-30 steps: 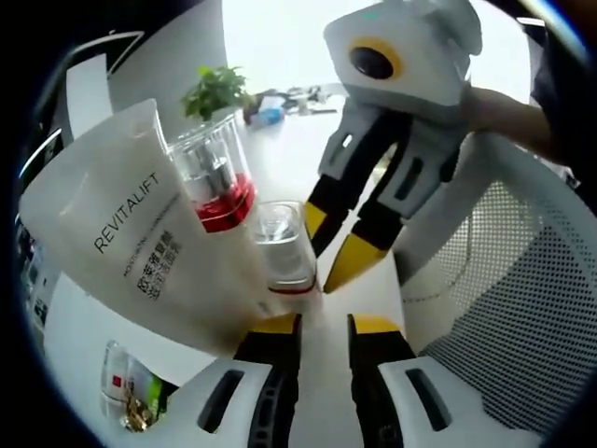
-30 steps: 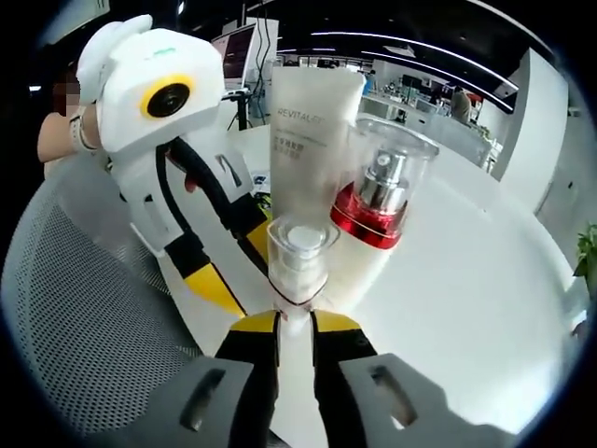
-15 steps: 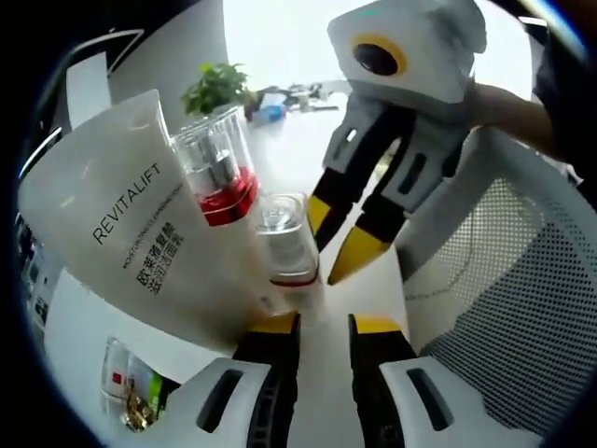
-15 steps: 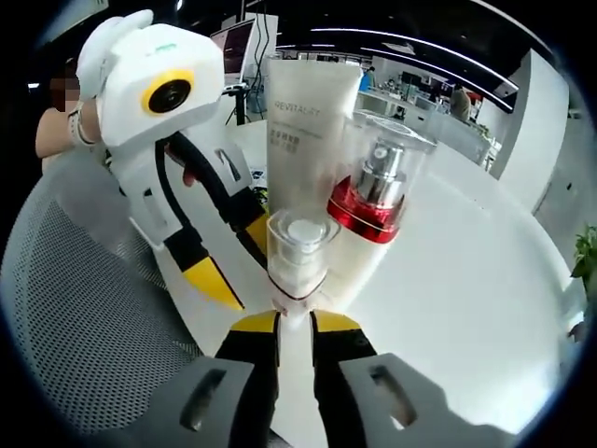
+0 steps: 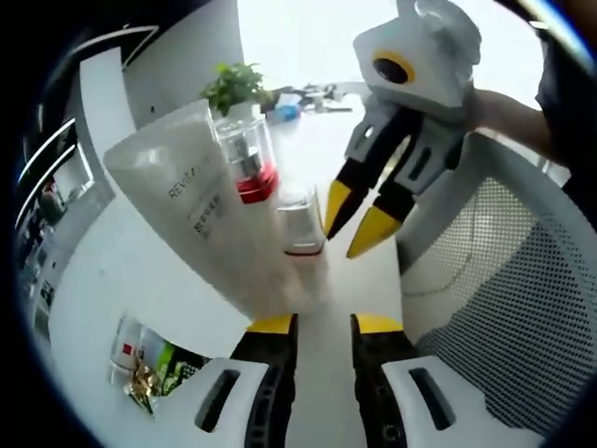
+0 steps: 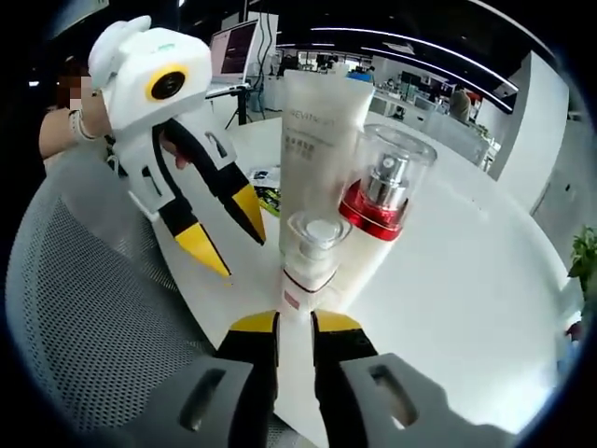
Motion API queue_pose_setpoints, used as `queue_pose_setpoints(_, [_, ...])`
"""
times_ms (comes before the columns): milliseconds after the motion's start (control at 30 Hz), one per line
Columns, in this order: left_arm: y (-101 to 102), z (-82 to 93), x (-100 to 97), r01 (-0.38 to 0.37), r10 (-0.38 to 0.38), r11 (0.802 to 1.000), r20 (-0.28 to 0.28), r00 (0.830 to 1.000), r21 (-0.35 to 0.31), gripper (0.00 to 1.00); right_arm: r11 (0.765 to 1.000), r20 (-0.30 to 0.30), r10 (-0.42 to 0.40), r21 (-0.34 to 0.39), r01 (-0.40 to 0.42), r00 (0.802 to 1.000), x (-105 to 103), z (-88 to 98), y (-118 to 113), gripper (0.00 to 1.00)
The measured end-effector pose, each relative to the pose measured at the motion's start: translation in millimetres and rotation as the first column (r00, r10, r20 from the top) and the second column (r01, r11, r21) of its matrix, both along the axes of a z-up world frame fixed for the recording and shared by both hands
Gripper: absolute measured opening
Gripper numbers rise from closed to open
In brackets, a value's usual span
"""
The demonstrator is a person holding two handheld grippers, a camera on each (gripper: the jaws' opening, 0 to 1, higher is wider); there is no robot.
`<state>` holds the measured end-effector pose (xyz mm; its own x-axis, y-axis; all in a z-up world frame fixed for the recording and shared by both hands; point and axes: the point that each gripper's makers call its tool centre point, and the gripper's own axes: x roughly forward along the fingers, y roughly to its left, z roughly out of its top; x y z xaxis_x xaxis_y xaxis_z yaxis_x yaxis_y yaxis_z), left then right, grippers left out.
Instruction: Arrange the skincare products in the storage area until every visible bottle or jar stands upright without overlapping.
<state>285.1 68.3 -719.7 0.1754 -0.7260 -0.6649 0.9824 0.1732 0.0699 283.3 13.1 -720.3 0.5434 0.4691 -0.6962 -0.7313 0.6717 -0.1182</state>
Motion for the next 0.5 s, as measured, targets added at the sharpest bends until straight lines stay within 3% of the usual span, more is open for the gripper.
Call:
queue_pose_setpoints(200, [15, 12.2, 5.1, -0.076, 0.076, 0.997, 0.023, 0.997, -0.028, 0.27, 1.000, 0.003, -0.008, 0.001, 0.008, 1.000, -6, 8.3, 2, 0.14])
queue_pose_setpoints(500, [46, 38.5, 11.3, -0.201, 0.205, 0.974, 0.035, 0.978, -0.101, 0.35, 0.998, 0.029, -0.051, 0.036, 0.049, 0.998, -10, 31.3, 5, 0.21])
